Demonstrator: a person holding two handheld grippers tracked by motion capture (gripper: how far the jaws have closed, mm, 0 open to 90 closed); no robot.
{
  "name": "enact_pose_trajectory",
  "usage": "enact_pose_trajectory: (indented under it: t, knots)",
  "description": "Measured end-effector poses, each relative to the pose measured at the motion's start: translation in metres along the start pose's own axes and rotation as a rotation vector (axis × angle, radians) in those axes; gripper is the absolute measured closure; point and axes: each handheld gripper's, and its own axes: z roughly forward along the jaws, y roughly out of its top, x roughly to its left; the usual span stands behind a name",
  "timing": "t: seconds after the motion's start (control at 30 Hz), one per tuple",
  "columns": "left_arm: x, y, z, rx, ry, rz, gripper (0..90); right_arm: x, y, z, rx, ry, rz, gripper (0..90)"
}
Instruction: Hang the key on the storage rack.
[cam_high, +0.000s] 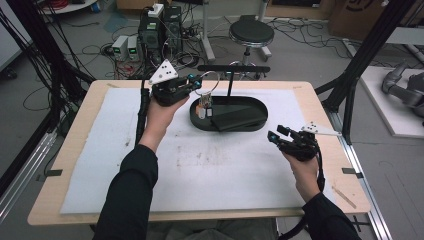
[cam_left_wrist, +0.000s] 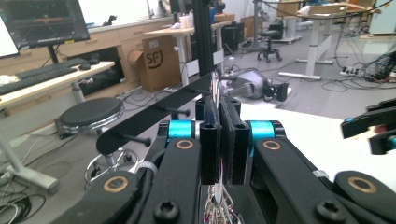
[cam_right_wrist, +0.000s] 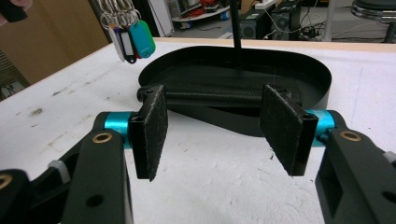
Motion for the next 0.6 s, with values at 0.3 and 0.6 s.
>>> enact_pose_trajectory:
  t: [0.3, 0.6]
  knots:
    - [0.017, -0.016, 0.009, 0.000, 0.040, -0.024, 86.5, 0.003, 0.000, 0.002, 0.004, -0.004, -0.013, 43.6]
    - [0.024, -0.029, 0.023, 0.006, 0.067, -0.049, 86.4, 0.004, 0.000, 0.002, 0.009, -0.005, -0.016, 43.3]
